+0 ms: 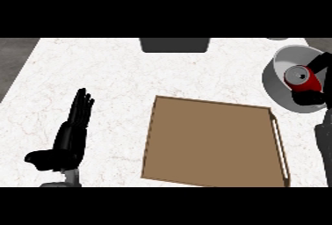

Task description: Pick the can from the tray and place it in the pot

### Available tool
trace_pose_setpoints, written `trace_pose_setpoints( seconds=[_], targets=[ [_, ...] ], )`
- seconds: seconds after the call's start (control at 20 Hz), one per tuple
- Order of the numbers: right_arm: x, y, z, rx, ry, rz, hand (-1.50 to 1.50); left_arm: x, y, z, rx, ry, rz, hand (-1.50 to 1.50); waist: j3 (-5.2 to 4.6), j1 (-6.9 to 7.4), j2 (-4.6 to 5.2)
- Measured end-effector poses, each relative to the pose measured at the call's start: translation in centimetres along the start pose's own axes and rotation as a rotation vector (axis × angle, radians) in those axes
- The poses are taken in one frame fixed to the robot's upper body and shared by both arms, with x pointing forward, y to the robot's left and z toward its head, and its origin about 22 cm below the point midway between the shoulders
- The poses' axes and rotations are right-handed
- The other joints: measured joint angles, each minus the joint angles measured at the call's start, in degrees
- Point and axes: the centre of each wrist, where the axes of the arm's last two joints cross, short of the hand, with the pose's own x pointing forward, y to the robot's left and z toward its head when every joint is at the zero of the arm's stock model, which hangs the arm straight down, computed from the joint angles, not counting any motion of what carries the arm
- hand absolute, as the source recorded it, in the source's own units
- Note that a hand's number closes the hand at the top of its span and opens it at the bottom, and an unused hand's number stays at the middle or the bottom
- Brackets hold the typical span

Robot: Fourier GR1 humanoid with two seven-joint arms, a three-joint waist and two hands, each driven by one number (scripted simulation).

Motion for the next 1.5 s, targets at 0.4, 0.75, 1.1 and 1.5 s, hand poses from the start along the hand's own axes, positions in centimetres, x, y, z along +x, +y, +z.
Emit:
trace_pose_setpoints(
  seconds=[0.4,0.75,1.1,1.5],
  targets=[
    [-6.1,3.3,-3.1,0.145,0.037,-0.006,1.50,0.4,-0.4,0.0,-0.007,0.000,-0.003,0.00,0.02,0.49,0.16],
    [-10.4,6.1,-3.4,0.297,0.191,0.024,-1.50,-0.1,-0.6,-0.2,-0.012,-0.005,-0.002,0.00,-0.15,0.56,0.16],
    [-12.8,7.8,-3.2,0.380,0.206,-0.127,-1.50,-0.3,-0.2,-0.3,-0.012,-0.008,-0.003,0.00,-0.05,0.64,0.21],
    [-13.6,6.6,-4.0,0.111,0.188,-0.614,-1.50,-0.2,0.0,-0.3,-0.003,0.004,-0.002,0.00,0.14,-0.13,0.00]
  ],
)
